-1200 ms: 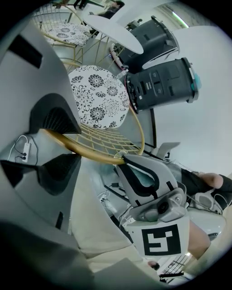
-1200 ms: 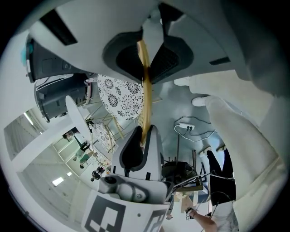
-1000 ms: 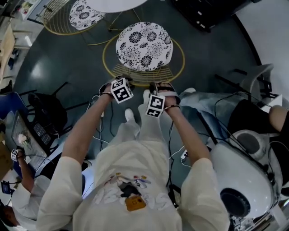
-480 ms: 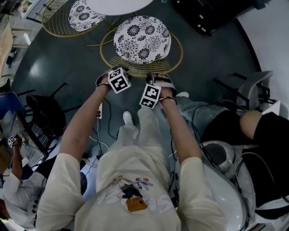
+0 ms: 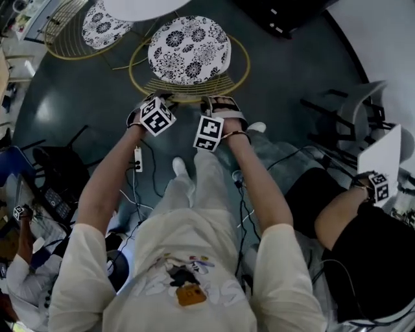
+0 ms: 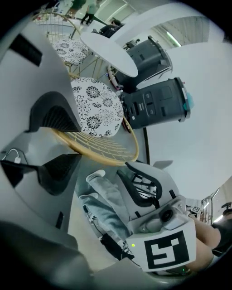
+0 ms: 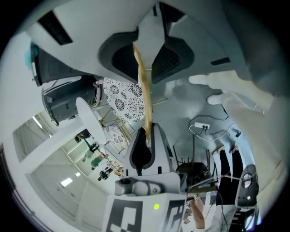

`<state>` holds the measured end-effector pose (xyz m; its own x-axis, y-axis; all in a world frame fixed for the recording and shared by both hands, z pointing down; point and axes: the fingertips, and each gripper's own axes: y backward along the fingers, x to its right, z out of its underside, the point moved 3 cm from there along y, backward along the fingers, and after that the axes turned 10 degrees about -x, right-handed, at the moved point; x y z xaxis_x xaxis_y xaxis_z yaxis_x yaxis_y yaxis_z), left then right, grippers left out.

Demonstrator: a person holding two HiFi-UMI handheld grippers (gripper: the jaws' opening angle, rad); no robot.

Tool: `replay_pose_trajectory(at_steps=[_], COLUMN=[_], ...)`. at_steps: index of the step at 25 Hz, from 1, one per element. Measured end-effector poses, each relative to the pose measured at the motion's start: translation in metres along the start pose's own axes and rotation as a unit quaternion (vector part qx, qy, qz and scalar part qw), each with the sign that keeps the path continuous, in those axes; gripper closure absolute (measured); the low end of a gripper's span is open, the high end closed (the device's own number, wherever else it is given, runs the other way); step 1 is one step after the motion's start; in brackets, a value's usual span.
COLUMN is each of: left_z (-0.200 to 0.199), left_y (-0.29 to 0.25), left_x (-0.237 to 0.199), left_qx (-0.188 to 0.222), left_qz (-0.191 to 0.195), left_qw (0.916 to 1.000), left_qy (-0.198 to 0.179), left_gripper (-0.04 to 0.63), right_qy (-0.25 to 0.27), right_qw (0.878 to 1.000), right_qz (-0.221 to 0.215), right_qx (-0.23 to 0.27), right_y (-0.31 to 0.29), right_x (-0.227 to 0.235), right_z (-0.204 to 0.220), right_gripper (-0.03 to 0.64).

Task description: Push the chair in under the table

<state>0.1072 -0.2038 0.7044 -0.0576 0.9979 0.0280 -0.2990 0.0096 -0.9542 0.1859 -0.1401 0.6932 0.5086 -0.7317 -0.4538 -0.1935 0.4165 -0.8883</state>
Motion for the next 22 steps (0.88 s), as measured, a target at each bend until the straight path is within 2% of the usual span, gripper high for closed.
replay_pose_trajectory(at_steps=[3, 5, 8, 12, 14, 18, 22], left_z=[-0.003, -0.007, -0.009, -0.004, 0.0, 0.011, 0.025], left_y=[0.018, 0.039, 0.074, 0.12, 0.14, 0.173, 0.205], left_x=[0.007, 0.015, 0.036, 0.059, 0.069, 0.093, 0.121], left_qx=[0.042, 0.077, 0.115, 0.159, 0.182, 0.22, 0.253], left_qz=[-0.021, -0.023, -0.026, -0.035, -0.035, -0.035, -0.033], left_qw=[0.998, 0.9942, 0.9887, 0.979, 0.971, 0.9526, 0.9376], left_qy=[0.041, 0.071, 0.092, 0.122, 0.151, 0.207, 0.236], left_gripper=[0.462, 0.463, 0.463, 0.466, 0.483, 0.568, 0.586], right_qy=[-0.08, -0.144, -0.226, -0.317, -0.351, -0.401, -0.428], right_qw=[0.996, 0.988, 0.969, 0.936, 0.919, 0.892, 0.874], right_qz=[0.0, 0.006, 0.021, 0.025, 0.028, 0.03, 0.032], right_qx=[0.025, 0.051, 0.097, 0.152, 0.176, 0.207, 0.227], right_y=[0.025, 0.047, 0.087, 0.14, 0.165, 0.206, 0.24], right_x=[-0.012, -0.016, -0.015, -0.013, -0.011, -0.016, -0.031], right_z=[0.005, 0.005, 0.001, -0.009, -0.014, -0.023, -0.035], right_gripper=[0.541, 0.541, 0.543, 0.565, 0.579, 0.594, 0.607])
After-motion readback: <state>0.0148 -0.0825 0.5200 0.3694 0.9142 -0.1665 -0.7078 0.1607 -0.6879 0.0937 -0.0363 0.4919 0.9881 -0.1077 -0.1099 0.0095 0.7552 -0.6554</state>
